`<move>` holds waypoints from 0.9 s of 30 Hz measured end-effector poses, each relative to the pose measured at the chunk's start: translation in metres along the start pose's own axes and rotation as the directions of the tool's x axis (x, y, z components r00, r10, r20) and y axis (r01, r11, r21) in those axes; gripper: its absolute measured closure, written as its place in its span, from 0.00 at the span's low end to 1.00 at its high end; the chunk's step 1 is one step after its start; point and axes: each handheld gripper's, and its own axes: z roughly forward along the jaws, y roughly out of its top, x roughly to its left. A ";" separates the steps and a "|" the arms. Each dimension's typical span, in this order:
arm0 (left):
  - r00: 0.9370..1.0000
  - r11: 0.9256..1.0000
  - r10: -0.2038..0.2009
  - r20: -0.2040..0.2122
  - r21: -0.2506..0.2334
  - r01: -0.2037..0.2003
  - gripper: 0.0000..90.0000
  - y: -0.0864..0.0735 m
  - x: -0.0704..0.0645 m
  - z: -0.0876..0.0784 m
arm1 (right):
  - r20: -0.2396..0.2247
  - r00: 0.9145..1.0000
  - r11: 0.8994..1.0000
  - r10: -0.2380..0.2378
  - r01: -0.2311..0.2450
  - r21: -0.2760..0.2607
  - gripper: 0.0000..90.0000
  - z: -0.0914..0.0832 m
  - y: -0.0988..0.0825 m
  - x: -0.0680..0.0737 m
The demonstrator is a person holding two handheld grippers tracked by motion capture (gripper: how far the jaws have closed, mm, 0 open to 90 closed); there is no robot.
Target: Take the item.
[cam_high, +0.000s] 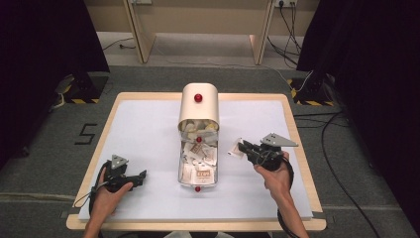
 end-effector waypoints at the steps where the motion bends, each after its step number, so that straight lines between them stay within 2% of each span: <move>1: 1.000 1.000 -0.001 0.000 0.000 0.001 0.14 0.000 0.000 0.000 | 0.003 1.000 1.000 0.003 -0.003 0.000 0.89 0.000 -0.001 -0.001; 18: 1.000 1.000 0.000 0.000 0.000 0.000 0.14 0.000 0.000 0.000 | 0.072 0.997 0.999 0.039 -0.041 0.029 0.89 0.002 -0.016 -0.023; 27: 1.000 1.000 0.000 0.001 0.000 0.000 0.14 0.000 0.000 0.000 | 0.094 0.994 0.997 0.057 -0.061 0.040 0.89 0.004 -0.021 -0.031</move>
